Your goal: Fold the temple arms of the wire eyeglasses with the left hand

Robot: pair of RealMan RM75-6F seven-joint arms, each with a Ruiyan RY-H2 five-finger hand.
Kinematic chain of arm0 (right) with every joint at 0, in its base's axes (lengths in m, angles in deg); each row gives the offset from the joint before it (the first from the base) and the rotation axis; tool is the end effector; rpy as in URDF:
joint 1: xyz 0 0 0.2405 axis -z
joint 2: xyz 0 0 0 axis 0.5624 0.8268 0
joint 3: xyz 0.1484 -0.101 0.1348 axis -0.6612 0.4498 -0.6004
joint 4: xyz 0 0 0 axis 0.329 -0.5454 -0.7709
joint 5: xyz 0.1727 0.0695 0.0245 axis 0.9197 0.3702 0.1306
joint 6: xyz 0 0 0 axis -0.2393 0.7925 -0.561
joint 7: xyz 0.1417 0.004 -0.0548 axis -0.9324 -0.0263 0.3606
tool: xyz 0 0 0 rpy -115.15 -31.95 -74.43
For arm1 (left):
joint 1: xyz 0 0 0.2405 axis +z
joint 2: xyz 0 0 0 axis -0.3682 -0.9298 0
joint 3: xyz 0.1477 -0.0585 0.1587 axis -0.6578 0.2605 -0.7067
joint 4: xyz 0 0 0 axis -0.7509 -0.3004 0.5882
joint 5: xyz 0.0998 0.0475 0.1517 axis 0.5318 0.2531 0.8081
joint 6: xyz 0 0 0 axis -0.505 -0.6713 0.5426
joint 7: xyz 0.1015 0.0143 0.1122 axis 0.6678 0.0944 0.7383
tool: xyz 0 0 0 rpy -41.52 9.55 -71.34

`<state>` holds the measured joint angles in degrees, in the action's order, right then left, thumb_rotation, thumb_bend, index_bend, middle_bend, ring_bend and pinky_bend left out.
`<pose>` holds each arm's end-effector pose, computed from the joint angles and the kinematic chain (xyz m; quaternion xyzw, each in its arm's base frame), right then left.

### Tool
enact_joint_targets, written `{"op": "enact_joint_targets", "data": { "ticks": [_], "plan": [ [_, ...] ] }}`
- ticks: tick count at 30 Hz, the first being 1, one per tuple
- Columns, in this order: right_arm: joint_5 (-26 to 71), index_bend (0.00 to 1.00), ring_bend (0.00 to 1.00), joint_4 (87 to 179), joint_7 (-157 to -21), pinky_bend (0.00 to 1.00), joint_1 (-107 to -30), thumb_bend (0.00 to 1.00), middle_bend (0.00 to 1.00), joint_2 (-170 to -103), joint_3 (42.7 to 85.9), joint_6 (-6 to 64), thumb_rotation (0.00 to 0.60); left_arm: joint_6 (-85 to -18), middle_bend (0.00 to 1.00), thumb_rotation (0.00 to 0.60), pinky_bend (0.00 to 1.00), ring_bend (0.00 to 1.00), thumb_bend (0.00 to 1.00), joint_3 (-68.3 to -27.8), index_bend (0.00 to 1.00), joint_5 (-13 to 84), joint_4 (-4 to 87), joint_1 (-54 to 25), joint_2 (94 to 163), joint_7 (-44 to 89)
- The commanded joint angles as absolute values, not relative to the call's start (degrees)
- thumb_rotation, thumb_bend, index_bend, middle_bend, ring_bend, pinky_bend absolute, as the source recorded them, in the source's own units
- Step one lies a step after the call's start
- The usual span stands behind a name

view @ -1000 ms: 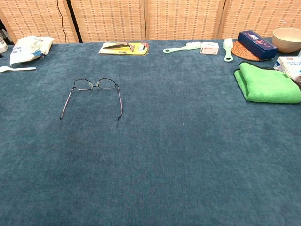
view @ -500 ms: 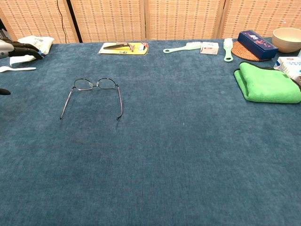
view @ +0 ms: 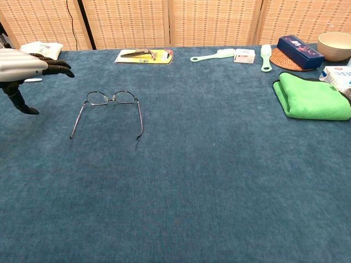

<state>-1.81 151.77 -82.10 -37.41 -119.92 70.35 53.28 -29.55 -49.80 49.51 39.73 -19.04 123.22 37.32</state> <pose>-0.2650 -0.1806 0.1612 0.5867 -0.3589 0.3970 0.6078 -0.2144 0.3541 0.0545 -0.8125 -0.2769 -0.2094 0.4684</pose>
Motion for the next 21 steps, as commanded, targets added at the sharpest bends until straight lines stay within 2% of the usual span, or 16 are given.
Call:
{"op": "enact_joint_targets", "data": {
  "ticks": [1, 21],
  "plan": [
    [-1.7, 0.35, 0.31, 151.8, -82.0, 0.32, -37.4, 0.48, 0.28, -119.8, 70.3, 53.3, 0.600, -29.4, 0.00, 0.584, 0.00, 0.00, 0.20, -50.3, 0.12, 50.4, 37.9, -20.0, 125.0, 36.2],
    [-1.1, 0.35, 0.31, 152.2, -81.5, 0.32, -37.0, 0.48, 0.28, -119.5, 70.2, 53.5, 0.600, -29.1, 0.00, 0.588, 0.00, 0.00, 0.20, -52.7, 0.12, 55.6, 28.2, -24.0, 132.4, 30.6]
  ]
}}
